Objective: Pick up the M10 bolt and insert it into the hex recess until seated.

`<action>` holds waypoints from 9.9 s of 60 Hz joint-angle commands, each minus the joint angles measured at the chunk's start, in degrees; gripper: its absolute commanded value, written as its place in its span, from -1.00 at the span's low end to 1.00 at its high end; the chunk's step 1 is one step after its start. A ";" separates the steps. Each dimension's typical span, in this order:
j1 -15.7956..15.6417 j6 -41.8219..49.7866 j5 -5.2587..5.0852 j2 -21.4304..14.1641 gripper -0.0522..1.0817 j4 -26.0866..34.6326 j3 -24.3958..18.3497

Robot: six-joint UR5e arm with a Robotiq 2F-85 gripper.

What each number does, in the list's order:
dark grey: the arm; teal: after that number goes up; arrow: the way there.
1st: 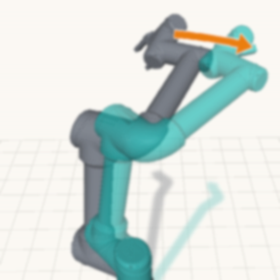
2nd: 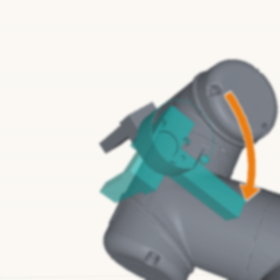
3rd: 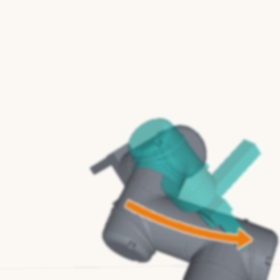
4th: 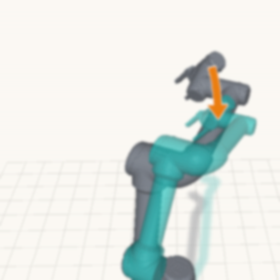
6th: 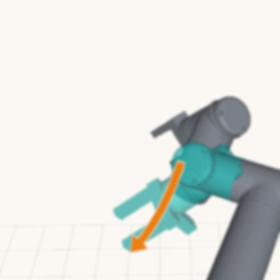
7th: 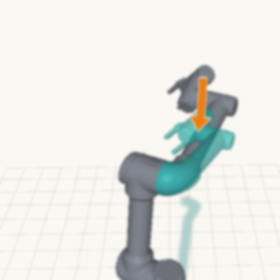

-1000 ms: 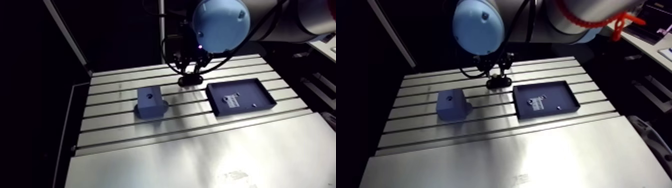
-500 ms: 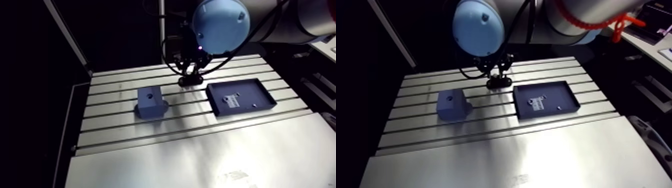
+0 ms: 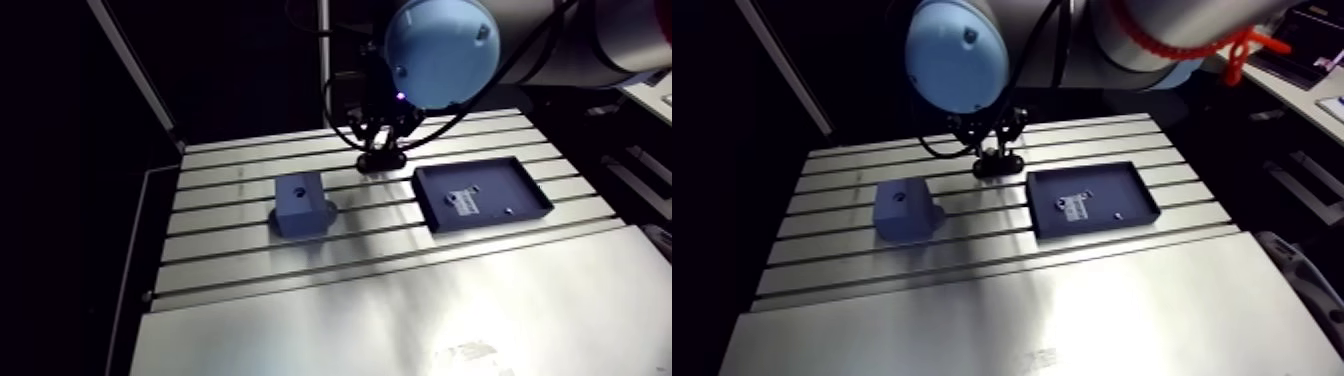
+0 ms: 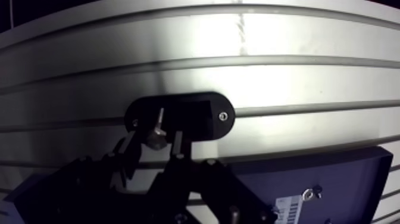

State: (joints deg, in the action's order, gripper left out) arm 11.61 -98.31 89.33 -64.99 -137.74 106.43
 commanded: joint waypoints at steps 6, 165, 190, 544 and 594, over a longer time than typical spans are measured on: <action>0.00 0.00 0.01 0.00 0.12 -0.31 -0.13; -0.62 -0.78 -0.08 -7.14 0.37 1.90 -1.33; -3.50 -5.05 -0.17 -10.41 0.37 14.27 -6.66; -17.76 -20.31 6.08 -3.27 0.38 31.96 -9.97; -17.85 -20.23 6.16 -3.07 0.38 31.96 -9.46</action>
State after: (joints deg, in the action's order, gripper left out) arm -6.23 -118.62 95.47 -68.21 -105.78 96.66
